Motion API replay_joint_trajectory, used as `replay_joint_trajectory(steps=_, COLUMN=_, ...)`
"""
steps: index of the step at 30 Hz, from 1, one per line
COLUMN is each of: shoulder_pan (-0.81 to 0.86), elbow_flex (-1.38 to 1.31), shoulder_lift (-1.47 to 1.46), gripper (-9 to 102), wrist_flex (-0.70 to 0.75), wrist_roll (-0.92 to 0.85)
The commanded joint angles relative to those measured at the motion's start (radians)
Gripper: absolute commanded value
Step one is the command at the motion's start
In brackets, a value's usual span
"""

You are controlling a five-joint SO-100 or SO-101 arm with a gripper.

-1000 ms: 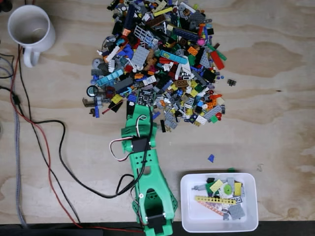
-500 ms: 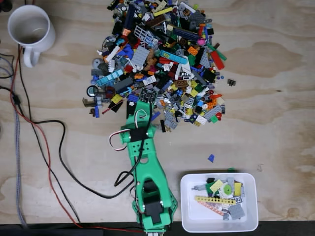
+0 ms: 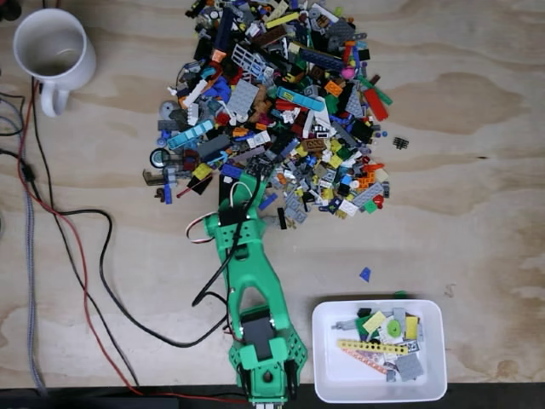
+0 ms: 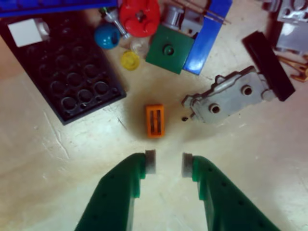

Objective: Find the closest Lego and put it in the bin.

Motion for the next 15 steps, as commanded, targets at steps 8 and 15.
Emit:
replay_joint_trajectory(steps=8, shoulder_pan=-0.005, elbow_flex=-0.138, shoulder_lift=-0.02, gripper=12, wrist_flex=0.023, wrist_roll=0.005)
replay_joint_trajectory(steps=15, shoulder_pan=-0.02, elbow_flex=-0.1, shoulder_lift=-0.028, gripper=11, wrist_flex=-0.008, wrist_roll=0.006)
